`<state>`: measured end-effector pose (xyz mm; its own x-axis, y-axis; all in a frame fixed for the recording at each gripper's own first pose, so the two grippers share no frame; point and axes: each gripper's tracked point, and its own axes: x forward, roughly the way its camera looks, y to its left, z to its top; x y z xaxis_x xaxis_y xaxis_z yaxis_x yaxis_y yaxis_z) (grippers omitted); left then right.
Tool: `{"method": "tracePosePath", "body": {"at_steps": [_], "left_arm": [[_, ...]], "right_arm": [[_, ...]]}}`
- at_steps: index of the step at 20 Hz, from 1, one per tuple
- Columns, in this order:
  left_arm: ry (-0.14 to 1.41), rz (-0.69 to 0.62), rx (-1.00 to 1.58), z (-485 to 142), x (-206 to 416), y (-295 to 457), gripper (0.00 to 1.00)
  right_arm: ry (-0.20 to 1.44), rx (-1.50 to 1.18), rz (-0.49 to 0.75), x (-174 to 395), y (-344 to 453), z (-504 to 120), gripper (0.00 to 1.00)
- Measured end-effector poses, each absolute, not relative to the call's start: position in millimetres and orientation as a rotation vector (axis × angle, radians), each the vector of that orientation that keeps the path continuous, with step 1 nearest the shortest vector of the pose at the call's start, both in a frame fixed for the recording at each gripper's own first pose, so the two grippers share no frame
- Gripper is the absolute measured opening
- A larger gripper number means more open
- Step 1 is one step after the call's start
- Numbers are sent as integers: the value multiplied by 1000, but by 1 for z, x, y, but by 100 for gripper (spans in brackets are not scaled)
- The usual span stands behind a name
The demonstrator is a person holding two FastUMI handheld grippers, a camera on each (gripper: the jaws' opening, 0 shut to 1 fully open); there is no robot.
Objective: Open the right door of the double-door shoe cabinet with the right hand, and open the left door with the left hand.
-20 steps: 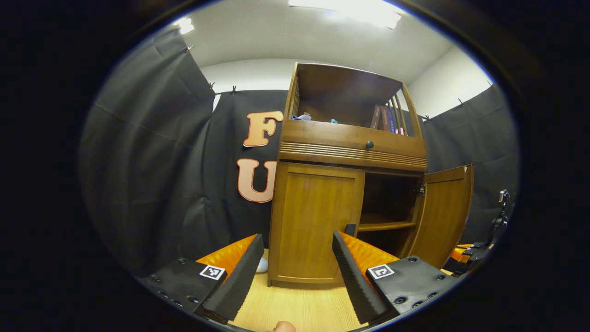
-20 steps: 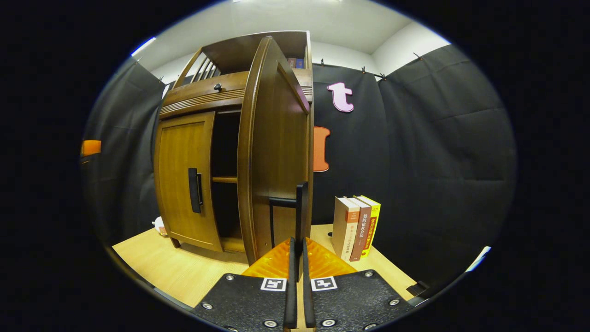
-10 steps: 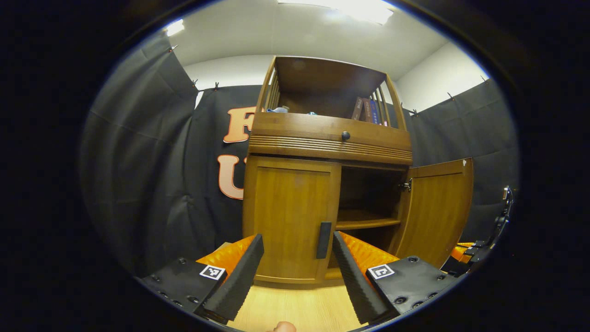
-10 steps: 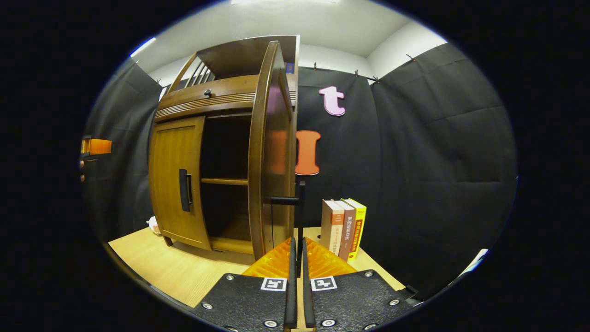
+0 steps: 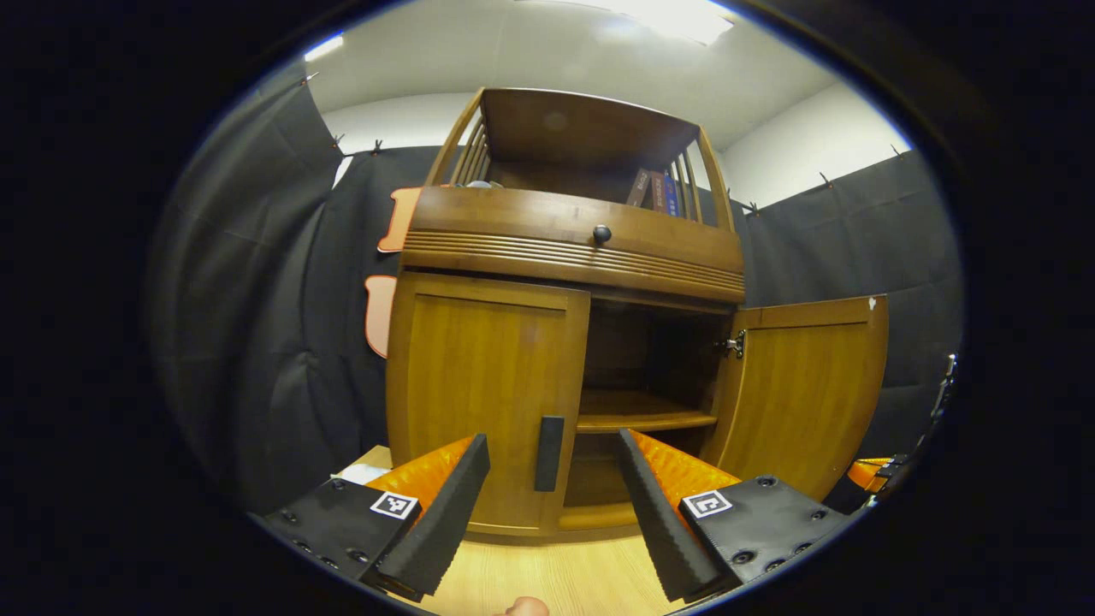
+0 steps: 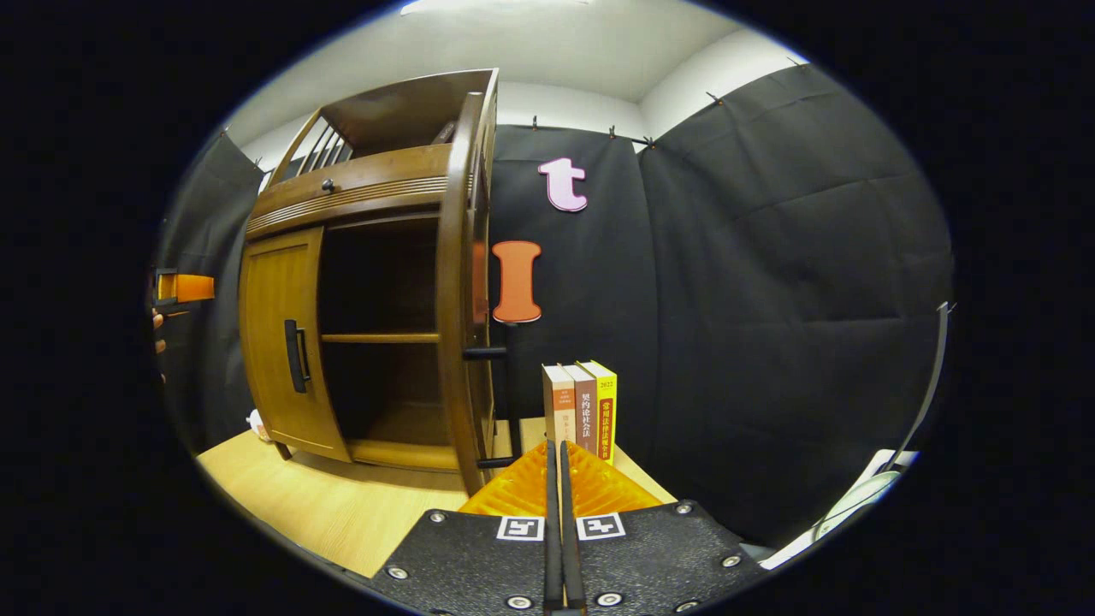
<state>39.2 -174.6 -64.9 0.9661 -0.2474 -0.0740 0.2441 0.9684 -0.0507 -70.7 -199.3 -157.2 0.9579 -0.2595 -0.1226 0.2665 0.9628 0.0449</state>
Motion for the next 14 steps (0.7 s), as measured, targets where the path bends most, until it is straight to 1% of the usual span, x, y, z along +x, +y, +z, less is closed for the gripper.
{"method": "tracePosePath", "body": {"at_steps": [3, 4, 5, 6, 7, 8, 9, 10, 11, 12, 13, 14], "left_arm": [[86, -255, -15, -78, 68, -188, 96], [86, -259, 0, -83, 79, -193, 99], [93, -262, 17, -90, 89, -196, 99], [105, -258, 33, -98, 99, -199, 94], [115, -256, 44, -105, 108, -201, 96], [122, -254, 45, -112, 117, -202, 99], [127, -248, 45, -117, 126, -204, 99], [130, -242, 49, -124, 137, -205, 99], [133, -230, 52, -131, 147, -204, 99], [136, -220, 51, -139, 155, -203, 95], [147, -218, 44, -148, 162, -202, 99], [163, -213, 36, -156, 169, -201, 99]], "right_arm": [[114, 74, -276, -71, -206, -159, 0], [112, 75, -281, -72, -209, -158, 0], [111, 76, -286, -73, -211, -157, 0], [109, 79, -290, -73, -214, -157, 0], [108, 81, -293, -73, -216, -157, 10], [107, 85, -301, -74, -219, -157, 0], [104, 91, -302, -74, -222, -157, 10], [101, 92, -305, -74, -222, -156, 4], [98, 92, -311, -74, -224, -155, 7], [96, 90, -318, -74, -229, -153, 11], [97, 88, -327, -74, -231, -153, 14], [97, 86, -333, -75, -233, -154, 25]]}}
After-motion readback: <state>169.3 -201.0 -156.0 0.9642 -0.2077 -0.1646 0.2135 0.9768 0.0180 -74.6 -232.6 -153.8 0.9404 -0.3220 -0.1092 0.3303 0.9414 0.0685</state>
